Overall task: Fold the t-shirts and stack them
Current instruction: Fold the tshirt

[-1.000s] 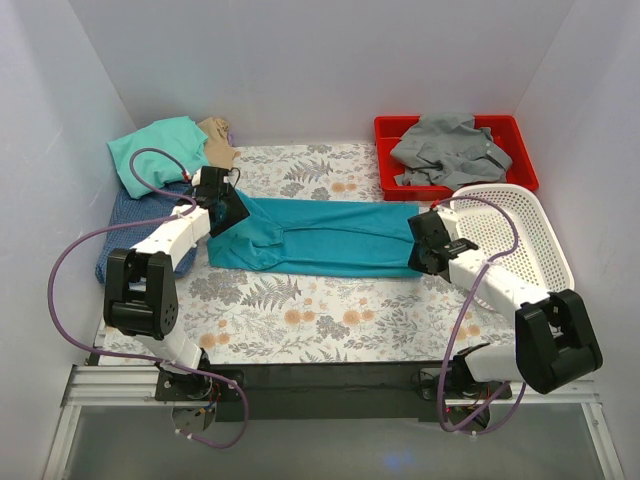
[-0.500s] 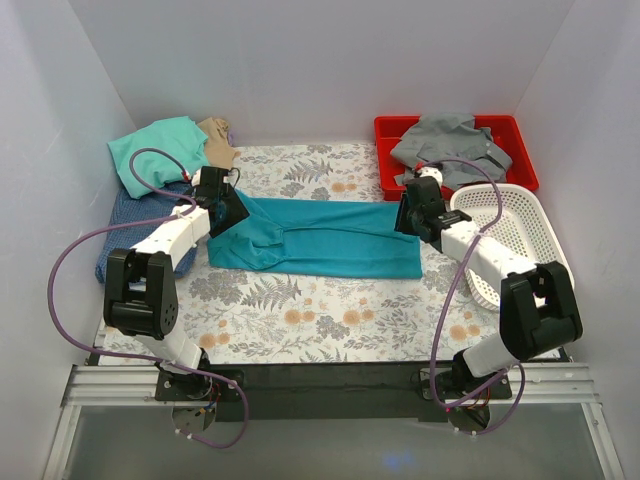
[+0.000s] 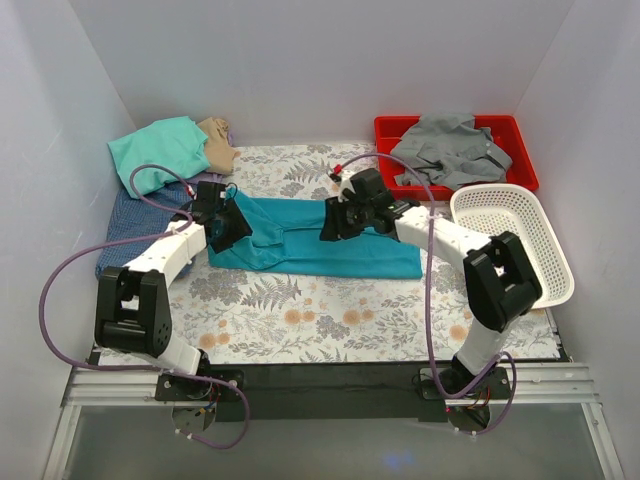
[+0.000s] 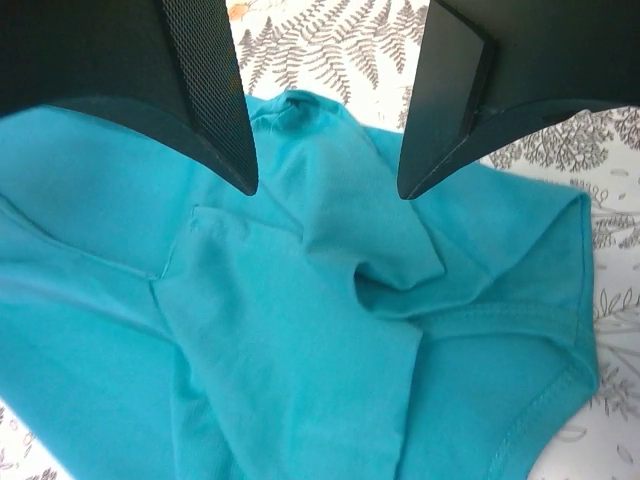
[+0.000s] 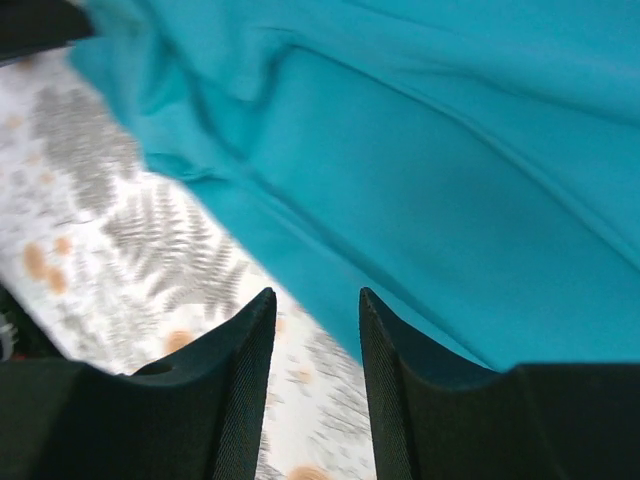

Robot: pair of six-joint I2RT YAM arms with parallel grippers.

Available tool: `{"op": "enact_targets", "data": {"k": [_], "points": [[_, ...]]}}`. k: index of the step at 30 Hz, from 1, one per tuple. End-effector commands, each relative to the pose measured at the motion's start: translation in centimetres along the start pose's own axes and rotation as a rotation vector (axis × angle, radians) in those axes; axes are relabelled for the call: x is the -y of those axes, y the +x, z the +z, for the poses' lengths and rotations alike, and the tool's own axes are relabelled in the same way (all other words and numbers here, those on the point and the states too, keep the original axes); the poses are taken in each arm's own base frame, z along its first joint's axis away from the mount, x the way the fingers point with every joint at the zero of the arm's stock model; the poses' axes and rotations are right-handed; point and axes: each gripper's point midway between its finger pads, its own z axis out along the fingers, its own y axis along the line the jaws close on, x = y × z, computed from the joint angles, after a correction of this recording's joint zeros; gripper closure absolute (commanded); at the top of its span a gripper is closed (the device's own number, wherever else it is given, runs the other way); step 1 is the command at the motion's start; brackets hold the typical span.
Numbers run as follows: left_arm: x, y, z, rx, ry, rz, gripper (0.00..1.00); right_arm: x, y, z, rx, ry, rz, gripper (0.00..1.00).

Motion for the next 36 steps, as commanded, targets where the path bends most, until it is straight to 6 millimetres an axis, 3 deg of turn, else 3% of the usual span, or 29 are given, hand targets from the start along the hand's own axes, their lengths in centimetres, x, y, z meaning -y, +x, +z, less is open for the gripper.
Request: {"op": "enact_targets", "data": {"k": [1,7,11,17,28,33,36], "points": [[0.5,-0.7,-1.5,0.045,0.042,-0.031,0.44,-6.9,-1.4,1.0,-0.015,-0.222,-0.063,0.54],[-0.6,-5.1,-2.8,0.231,-0.068,-0.103,0.41,-10.6,0.4,3.9,-0.066,-0.328,0.000,0.53],[-1.1,-6.5,-3.2,0.274,-0.093,-0.090,0.40,-12.2,1.0,5.9,-0.067,-0.365,-0.080,0.48],[-2.8,-6.8,-3.0,0.252,-0.086,-0.121,0.39,-14.0,2.0,8.5,-0.125,-0.420,-0.076,0.46],[-2.9,-5.5,-2.1,0.169,-0.029,-0.112,0.39,-14.7,2.0,11.2,-0.149,-0.357,0.021,0.45],[-3.0,-5.4,-2.0,0.166,-0.027,-0.103,0.39,-15.4,3.2,11.8,-0.163,-0.333,-0.116,0.45],[-3.0,-5.5,-2.1,0.173,-0.029,-0.096,0.40,-13.4,5.2,12.2,-0.184,-0.270,-0.248,0.45]]}}
